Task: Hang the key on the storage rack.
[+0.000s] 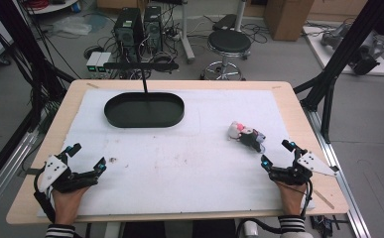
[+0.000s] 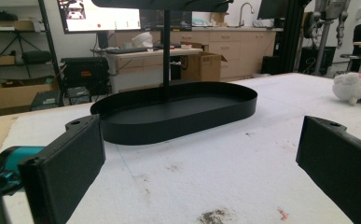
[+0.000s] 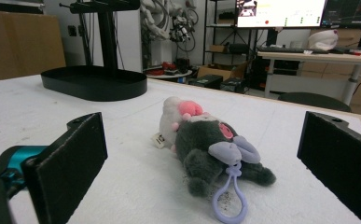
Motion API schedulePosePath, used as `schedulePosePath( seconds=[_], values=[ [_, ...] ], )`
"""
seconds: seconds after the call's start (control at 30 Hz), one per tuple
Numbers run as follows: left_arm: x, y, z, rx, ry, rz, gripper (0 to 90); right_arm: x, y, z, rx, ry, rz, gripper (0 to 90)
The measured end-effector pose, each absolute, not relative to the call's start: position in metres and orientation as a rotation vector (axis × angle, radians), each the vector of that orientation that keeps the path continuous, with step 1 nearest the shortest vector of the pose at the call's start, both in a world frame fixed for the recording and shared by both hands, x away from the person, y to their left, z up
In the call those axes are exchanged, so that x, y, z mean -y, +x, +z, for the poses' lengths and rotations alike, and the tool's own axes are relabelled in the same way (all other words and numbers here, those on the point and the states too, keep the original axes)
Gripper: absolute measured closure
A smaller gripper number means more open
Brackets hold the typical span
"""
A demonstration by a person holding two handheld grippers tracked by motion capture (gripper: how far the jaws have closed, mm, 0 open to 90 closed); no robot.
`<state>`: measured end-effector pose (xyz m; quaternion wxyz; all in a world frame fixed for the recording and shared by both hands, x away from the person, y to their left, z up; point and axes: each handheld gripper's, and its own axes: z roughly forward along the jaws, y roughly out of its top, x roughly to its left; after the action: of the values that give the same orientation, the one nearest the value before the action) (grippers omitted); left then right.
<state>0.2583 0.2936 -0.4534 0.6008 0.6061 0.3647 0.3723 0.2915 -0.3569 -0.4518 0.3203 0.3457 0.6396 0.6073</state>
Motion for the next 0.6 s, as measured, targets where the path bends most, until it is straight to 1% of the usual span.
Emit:
schedulePosePath(
  seconds=[0.6],
  values=[
    [-0.2935, 0.2581, -0.4535, -0.847, 1.4, 0.866, 1.7, 0.3575, 0.2915, -0.4517, -1.683, 0.914, 1.6, 0.3]
  ],
)
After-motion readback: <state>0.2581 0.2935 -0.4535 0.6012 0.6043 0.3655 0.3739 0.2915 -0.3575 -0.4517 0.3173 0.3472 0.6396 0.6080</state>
